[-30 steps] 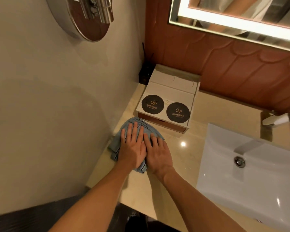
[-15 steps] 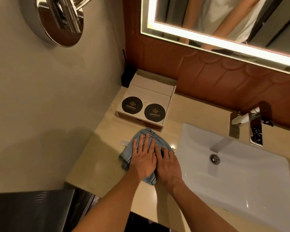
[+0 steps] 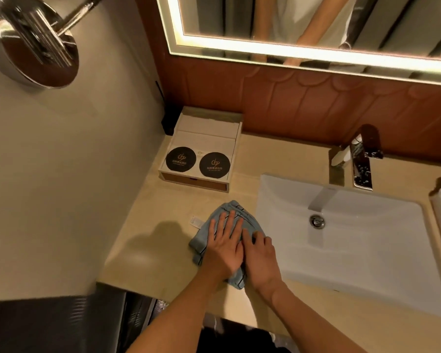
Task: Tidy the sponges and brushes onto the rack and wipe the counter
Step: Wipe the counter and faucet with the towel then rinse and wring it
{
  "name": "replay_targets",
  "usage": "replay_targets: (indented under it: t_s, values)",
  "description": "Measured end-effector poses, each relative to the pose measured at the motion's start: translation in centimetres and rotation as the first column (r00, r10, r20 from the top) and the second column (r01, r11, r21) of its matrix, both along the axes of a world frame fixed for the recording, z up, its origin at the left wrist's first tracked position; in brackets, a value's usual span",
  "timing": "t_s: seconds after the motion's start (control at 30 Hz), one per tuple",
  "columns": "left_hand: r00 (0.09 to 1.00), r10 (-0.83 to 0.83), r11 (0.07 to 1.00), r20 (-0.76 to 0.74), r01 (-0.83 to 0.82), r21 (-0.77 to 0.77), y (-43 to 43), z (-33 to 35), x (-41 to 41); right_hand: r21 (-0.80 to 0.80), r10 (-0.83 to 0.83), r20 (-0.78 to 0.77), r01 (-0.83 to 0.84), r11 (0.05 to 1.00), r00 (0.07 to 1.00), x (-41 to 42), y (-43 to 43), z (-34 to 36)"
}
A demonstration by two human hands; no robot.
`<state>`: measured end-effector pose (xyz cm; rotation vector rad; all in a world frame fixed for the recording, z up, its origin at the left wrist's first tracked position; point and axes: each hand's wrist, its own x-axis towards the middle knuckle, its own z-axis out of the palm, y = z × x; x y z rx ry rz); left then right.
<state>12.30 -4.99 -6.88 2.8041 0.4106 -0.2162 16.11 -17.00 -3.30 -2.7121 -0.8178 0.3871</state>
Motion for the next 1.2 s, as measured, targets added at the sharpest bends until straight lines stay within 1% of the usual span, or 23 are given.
replay_targets:
  t_s: [0.03, 0.1, 0.13, 0.2, 0.23, 0.3, 0.47, 0.57, 0.67, 0.73, 0.87, 0.93, 1.0, 1.13, 1.2]
  values:
    - [1.0, -0.021, 1.0, 0.011, 0.021, 0.004, -0.1, -0.2, -0.3, 0.009, -0.005, -0.019, 0.006, 1.0, 1.0, -0.3, -0.3, 0.0]
    - [0.997, -0.046, 0.999, -0.057, 0.045, -0.013, -0.4, -0.3, -0.7, 0.056, -0.033, -0.078, 0.037, 0.998, 0.996, -1.1, -0.8, 0.0]
    - [0.995, -0.046, 0.999, -0.093, 0.044, -0.029, -0.5, -0.3, -1.0, 0.093, -0.067, -0.111, 0.078, 0.993, 0.992, -1.5, -1.0, 0.1]
    - [0.993, -0.06, 0.998, -0.102, 0.057, -0.024, -0.5, 0.0, -1.4, 0.142, -0.126, -0.17, 0.15, 0.978, 0.977, -2.4, -1.4, 0.2]
    - [0.993, -0.076, 0.997, -0.09, 0.072, -0.041, -0.6, 0.3, -1.7, 0.136, -0.128, -0.171, 0.152, 0.979, 0.977, -2.8, -1.4, 0.3]
    - [0.984, -0.113, 0.988, -0.138, 0.096, -0.124, -0.9, 0.9, -2.5, 0.086, -0.1, -0.128, 0.111, 0.99, 0.987, -3.5, -1.5, 0.4]
    - [0.971, -0.171, 0.974, -0.165, 0.141, -0.179, 0.0, 1.6, -3.8, 0.003, -0.115, -0.049, 0.115, 0.993, 0.992, -4.8, -1.3, 0.8]
    - [0.976, -0.182, 0.975, -0.121, 0.164, -0.15, 0.0, 2.1, -5.0, -0.02, -0.149, -0.015, 0.149, 0.989, 0.989, -5.8, -1.1, 0.8]
    - [0.992, -0.11, 0.991, -0.059, 0.105, -0.086, -1.1, 2.2, -6.8, -0.01, -0.215, -0.007, 0.215, 0.976, 0.977, -6.5, -0.7, 0.9]
    - [0.997, -0.068, 0.994, -0.04, 0.064, -0.084, -1.6, 1.9, -7.1, -0.01, -0.228, -0.02, 0.228, 0.974, 0.973, -6.8, -0.6, 0.9]
    - [0.986, -0.082, 0.992, -0.148, 0.066, -0.107, -1.2, 1.9, -6.1, -0.014, -0.224, -0.034, 0.224, 0.975, 0.974, -6.6, -0.5, 0.6]
    - [0.986, -0.088, 0.992, -0.141, 0.073, -0.107, -1.1, 2.0, -5.4, 0.005, -0.231, -0.039, 0.231, 0.973, 0.972, -6.0, -0.6, 0.5]
    - [0.989, -0.083, 0.992, -0.119, 0.07, -0.105, -1.0, 1.7, -5.1, 0.059, -0.246, -0.062, 0.25, 0.966, 0.967, -5.6, -0.7, 0.2]
    - [0.997, -0.071, 0.995, -0.003, 0.071, -0.065, -0.9, 1.0, -2.9, 0.134, -0.243, -0.051, 0.247, 0.96, 0.969, -3.8, -0.8, 0.2]
    - [0.996, -0.089, 0.993, -0.019, 0.087, -0.085, -0.9, 1.1, -1.6, 0.149, -0.238, -0.047, 0.243, 0.959, 0.97, -2.3, -0.9, -0.1]
